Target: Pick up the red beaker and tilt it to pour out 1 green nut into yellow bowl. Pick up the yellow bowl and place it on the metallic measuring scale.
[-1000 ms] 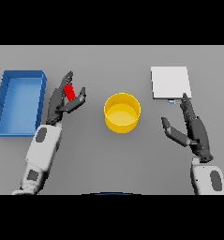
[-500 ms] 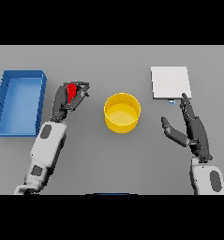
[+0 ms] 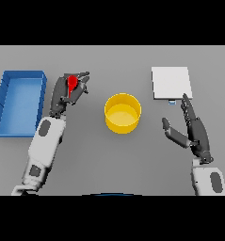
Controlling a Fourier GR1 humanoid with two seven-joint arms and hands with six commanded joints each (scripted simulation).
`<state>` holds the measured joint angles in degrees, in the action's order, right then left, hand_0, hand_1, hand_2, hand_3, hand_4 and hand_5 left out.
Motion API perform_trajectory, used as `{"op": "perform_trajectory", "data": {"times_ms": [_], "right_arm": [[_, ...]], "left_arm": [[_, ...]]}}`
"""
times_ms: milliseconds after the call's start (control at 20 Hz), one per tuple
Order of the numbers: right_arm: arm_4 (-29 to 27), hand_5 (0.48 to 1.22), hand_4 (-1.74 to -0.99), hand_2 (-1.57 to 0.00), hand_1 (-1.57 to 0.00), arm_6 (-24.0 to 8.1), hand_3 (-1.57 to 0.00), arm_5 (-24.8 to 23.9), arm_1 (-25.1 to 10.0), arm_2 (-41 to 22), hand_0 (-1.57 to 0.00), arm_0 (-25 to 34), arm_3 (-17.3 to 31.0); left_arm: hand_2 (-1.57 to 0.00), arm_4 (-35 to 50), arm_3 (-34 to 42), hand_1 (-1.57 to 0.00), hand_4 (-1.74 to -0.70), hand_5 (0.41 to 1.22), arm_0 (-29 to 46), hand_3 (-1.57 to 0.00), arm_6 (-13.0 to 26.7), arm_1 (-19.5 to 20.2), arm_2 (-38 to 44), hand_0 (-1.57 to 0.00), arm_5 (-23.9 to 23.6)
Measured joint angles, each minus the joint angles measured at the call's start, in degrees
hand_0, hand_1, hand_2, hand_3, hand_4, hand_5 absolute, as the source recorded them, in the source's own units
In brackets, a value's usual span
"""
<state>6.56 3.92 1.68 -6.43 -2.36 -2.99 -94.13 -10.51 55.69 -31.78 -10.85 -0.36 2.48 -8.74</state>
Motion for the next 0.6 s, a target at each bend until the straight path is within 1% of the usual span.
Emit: {"op": "perform_trajectory", "data": {"times_ms": [50, 100, 150, 200, 250, 300, 400, 450, 500, 550, 600], "right_arm": [[0.63, 0.664, -1.289, 0.0, 0.0, 0.26, 0.0, -0.22, 0.5, -0.73, 0.0, 0.04, -0.53], [0.34, 0.662, -1.285, 0.0, 0.0, -0.49, 0.0, -0.19, 0.36, -0.36, 0.0, 0.86, 0.14], [0.53, 0.663, -1.281, 0.0, 0.0, -0.43, 0.0, -0.18, 0.58, -0.6, 0.0, 0.88, 0.34], [0.33, 0.664, -1.277, 0.0, 0.0, 0.3, 0.0, 0.1, 0.56, -0.69, 0.0, 0.43, -0.11], [0.51, 0.667, -1.277, 0.0, 0.0, 0.16, 0.0, 0.02, 0.92, -0.9, 0.0, 0.56, 0.4], [0.73, 0.672, -1.277, 0.0, 0.0, 0.49, 0.0, 0.01, 0.54, -0.82, 0.0, 0.7, 0.31], [0.35, 0.677, -1.277, 0.0, 0.0, -0.42, 0.0, 0.37, 0.53, -0.71, 0.0, 0.82, 0.81], [0.3, 0.679, -1.277, 0.0, 0.0, 0.38, 0.0, 0.39, 0.28, -0.58, 0.0, 0.33, 0.35], [0.55, 0.683, -1.274, 0.0, 0.0, -0.06, 0.0, 0.08, 0.62, -0.65, 0.0, 0.68, 0.95], [0.54, 0.686, -1.273, 0.0, 0.0, 1.08, 0.0, 0.19, 0.64, -0.81, 0.0, -0.46, 0.21], [0.33, 0.688, -1.277, 0.0, 0.0, 0.28, 0.0, 0.26, 0.45, -0.63, 0.0, 0.01, 0.11]], "left_arm": [[-1.56, -0.86, 1.33, -1.56, -1.5, 1.216, 0.08, -1.55, 0.94, 0.71, -0.5, -1.56, 0.09], [-1.56, -1.75, 3.0, -1.56, -1.55, 1.195, -0.08, -1.55, 2.24, 1.24, -1.36, -1.56, 0.59], [-1.56, -2.4, 4.71, -1.56, -1.58, 1.181, -0.38, -1.56, 3.69, 1.93, -2.43, -1.56, 0.94], [-1.56, -4.13, 6.17, -1.57, -1.62, 1.174, -0.5, -1.56, 5.53, 2.91, -4.24, -1.57, 0.81], [-1.56, -5.25, 7.23, -1.57, -1.62, 1.17, -0.5, -1.56, 6.99, 3.54, -5.63, -1.57, 0.83], [-1.56, -6.09, 8.0, -1.57, -1.62, 1.165, -0.46, -1.56, 8.24, 4.01, -6.7, -1.57, 0.87], [-1.56, -7.08, 8.9, -1.57, -1.62, 1.151, -0.51, -1.56, 9.92, 4.72, -8.28, -1.57, 0.93], [-1.56, -7.43, 9.14, -1.57, -1.62, 1.14, -0.57, -1.56, 10.45, 5.04, -8.9, -1.57, 0.92], [-1.57, -7.74, 8.66, -1.57, -1.64, 1.131, -0.78, -1.56, 10.95, 5.19, -9.43, -1.57, 0.81], [-1.57, -8.54, 9.11, -1.57, -1.66, 1.126, -1.22, -1.56, 11.54, 6.29, -10.4, -1.57, 1.19], [-1.57, -10.16, 9.29, -1.57, -1.68, 1.123, -2.31, -1.57, 12.73, 6.75, -12.04, -1.57, 0.99]]}}
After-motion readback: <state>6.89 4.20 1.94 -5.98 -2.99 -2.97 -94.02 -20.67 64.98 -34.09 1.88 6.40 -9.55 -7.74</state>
